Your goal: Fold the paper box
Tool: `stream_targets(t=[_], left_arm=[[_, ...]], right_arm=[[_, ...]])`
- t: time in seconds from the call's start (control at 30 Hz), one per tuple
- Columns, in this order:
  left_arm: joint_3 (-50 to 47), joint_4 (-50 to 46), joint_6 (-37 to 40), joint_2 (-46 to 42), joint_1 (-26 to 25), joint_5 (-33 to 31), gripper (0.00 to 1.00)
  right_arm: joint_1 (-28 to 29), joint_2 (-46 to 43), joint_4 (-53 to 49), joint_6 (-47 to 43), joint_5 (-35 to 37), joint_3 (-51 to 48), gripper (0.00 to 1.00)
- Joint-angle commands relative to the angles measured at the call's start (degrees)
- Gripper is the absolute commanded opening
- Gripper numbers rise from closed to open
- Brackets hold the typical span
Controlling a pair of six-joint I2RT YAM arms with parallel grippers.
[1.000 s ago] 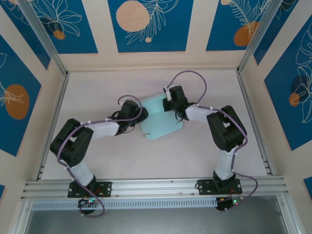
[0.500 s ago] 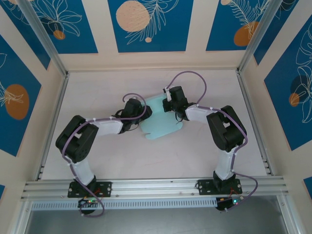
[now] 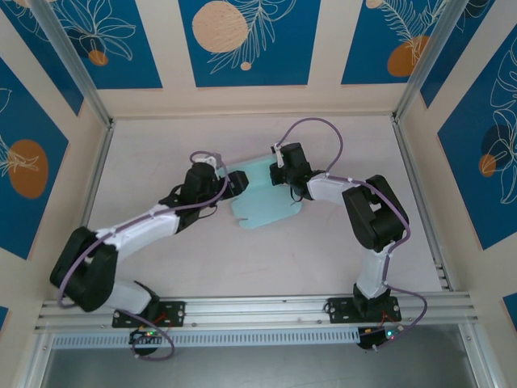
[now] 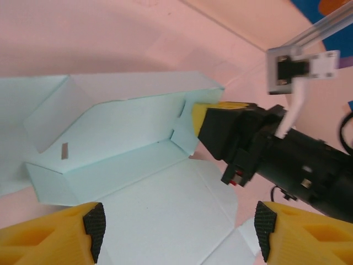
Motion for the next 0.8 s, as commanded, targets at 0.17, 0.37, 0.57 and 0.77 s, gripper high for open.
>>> stream_targets(t=[0.17,0.37,0.57,0.77], left_arm=[[-9.1,-1.5,3.3,-7.1,12.6,-4.7,0.71],[-10.1,3.8,3.0,0.8,20.5,0.2,0.61],[-5.6,7.6,6.7,11.7,21.5,5.2,0.54],[-3.6,13.0,5.9,18.1,21.5,9.9,0.48]], right_arm=[[0.6,-1.2,0.1,1.3,-1.0,1.1,0.00],[0.6,-1.5,-0.2,1.3,-1.5,1.2,0.00],[0.5,-1.5,-0.8,1.7,-2.0,1.5,0.00],[0.4,-1.4,-1.0,1.8,-2.2,1.8,0.00]])
